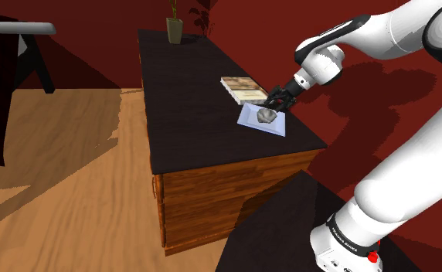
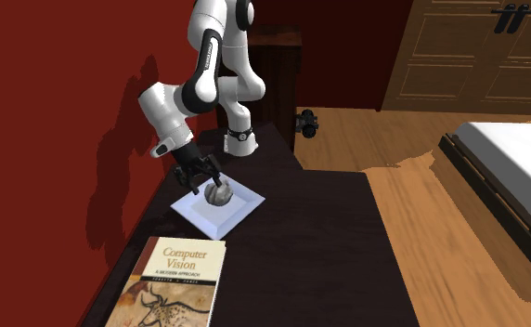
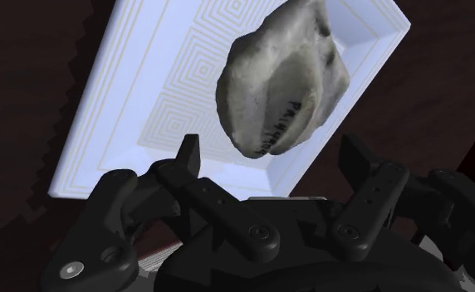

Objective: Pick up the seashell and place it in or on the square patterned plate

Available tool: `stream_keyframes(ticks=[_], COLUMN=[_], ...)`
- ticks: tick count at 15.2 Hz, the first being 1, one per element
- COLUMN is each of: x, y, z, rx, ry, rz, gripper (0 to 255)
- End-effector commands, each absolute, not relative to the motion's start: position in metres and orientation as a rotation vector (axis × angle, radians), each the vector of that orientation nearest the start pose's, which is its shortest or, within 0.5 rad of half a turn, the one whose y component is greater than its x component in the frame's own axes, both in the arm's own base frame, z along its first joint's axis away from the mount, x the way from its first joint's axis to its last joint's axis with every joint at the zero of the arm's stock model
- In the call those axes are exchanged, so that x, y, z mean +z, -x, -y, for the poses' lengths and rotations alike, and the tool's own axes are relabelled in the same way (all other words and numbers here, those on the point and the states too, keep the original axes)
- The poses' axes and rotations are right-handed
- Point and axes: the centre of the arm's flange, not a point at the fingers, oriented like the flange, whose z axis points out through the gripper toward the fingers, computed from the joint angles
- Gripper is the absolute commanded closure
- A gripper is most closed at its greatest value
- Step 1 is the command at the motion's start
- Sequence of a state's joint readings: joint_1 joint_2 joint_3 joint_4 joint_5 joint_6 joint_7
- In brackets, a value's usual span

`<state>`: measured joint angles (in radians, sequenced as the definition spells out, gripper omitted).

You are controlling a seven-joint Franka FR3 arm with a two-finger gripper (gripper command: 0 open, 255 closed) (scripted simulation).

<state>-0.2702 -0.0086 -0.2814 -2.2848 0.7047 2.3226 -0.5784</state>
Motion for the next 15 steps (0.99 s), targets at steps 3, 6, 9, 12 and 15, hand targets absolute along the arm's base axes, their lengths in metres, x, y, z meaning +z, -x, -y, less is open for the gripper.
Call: stream_keyframes(ticks=[3,6,9,12,15], x=[0.364,0.398,0.407,0.407,0.407], y=[-0.45,-0.435,-0.431,-0.431,-0.431], z=[0.263,0.276,0.279,0.279,0.279], rx=[-0.436,-0.436,-0.436,-0.436,-0.436], ry=[2.621,2.621,2.621,2.621,2.621], rz=[-0.605,-0.605,-0.605,-0.605,-0.605], gripper=[0,0,0,0,0])
